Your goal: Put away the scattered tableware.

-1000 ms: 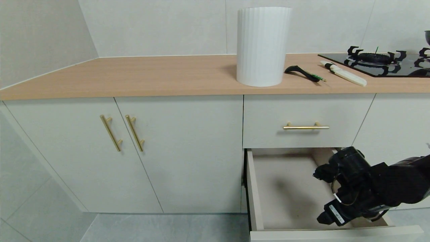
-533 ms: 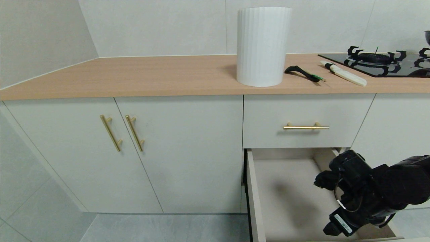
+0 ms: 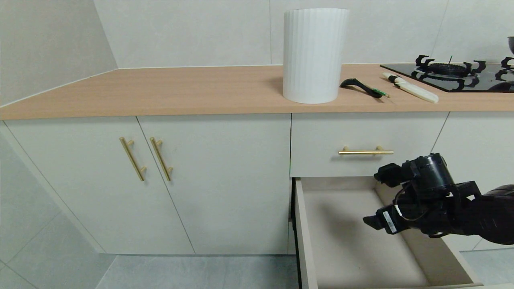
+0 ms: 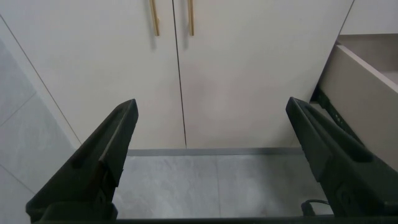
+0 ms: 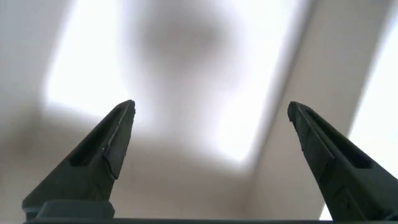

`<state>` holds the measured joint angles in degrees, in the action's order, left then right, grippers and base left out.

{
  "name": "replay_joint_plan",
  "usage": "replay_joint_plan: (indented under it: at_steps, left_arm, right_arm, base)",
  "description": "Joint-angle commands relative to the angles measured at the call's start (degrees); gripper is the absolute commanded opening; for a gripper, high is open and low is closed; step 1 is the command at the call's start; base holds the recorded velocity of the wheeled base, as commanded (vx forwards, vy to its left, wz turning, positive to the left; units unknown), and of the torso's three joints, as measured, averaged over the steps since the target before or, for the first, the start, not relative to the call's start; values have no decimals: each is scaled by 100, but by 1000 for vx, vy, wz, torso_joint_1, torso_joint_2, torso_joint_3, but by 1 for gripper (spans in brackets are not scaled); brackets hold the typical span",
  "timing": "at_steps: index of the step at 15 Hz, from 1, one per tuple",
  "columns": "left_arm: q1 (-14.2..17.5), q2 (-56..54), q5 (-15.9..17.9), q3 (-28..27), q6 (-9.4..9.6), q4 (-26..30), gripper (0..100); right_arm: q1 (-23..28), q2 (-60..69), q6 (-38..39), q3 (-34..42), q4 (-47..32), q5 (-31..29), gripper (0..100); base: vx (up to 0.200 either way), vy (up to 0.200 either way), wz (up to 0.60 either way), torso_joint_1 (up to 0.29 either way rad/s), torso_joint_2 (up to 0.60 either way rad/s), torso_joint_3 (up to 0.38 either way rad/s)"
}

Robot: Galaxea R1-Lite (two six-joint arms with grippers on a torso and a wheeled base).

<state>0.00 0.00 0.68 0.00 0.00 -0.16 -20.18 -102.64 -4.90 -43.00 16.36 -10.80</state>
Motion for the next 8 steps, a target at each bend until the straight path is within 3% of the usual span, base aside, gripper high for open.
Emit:
replay_joint_plan:
  at_steps: [1,4,8]
  left_arm:
    - [0,0,2,0,0,-2,100]
    - [0,0,2,0,0,-2,100]
    - [0,0,2,0,0,-2,100]
  right_arm:
    - [14,16,7,388,974,-80,100]
    - [22,16,-37,775,2460,-98,100]
    - [22,60,-64,810,2679,-282,100]
  base:
    - [0,0,0,0,0,0]
    - [0,0,0,0,0,0]
    - [0,0,0,0,0,0]
